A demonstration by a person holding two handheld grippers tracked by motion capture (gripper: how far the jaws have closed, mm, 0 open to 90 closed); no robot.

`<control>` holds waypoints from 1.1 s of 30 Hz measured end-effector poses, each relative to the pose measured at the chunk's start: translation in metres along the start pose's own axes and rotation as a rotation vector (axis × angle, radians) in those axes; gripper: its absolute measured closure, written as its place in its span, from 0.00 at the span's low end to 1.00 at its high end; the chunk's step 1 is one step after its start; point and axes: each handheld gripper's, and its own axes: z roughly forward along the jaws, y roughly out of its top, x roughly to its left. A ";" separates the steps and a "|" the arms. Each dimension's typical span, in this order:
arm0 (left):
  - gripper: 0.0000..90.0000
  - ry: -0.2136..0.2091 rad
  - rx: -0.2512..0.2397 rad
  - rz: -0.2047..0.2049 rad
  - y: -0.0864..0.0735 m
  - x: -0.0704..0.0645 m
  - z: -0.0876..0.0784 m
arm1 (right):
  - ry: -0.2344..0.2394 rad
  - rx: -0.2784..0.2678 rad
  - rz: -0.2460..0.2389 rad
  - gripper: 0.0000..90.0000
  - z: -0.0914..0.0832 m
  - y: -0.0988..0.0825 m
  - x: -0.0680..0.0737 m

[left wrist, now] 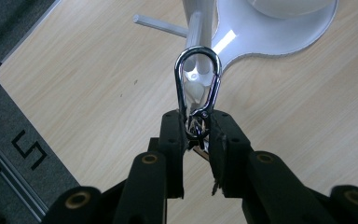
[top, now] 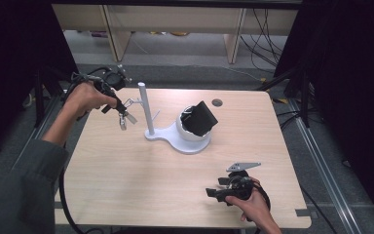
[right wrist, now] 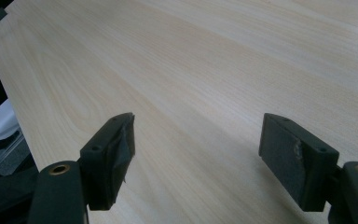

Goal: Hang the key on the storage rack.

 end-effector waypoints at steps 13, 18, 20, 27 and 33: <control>0.83 -0.002 0.022 -0.001 0.011 0.002 0.018 | -0.004 -0.006 0.007 0.31 -0.001 0.000 0.001; 0.83 0.003 0.028 0.006 0.015 0.000 0.023 | -0.003 -0.007 -0.010 0.31 0.000 0.000 -0.001; 0.83 0.000 0.023 0.003 0.016 -0.001 0.025 | 0.002 -0.004 -0.004 0.31 0.000 0.000 0.000; 0.81 -0.004 -0.008 -0.011 0.013 0.001 0.035 | 0.002 -0.001 -0.005 0.31 -0.001 0.000 0.000; 0.75 -0.019 -0.017 -0.024 0.006 -0.001 0.034 | -0.014 -0.007 -0.005 0.31 -0.001 0.000 0.001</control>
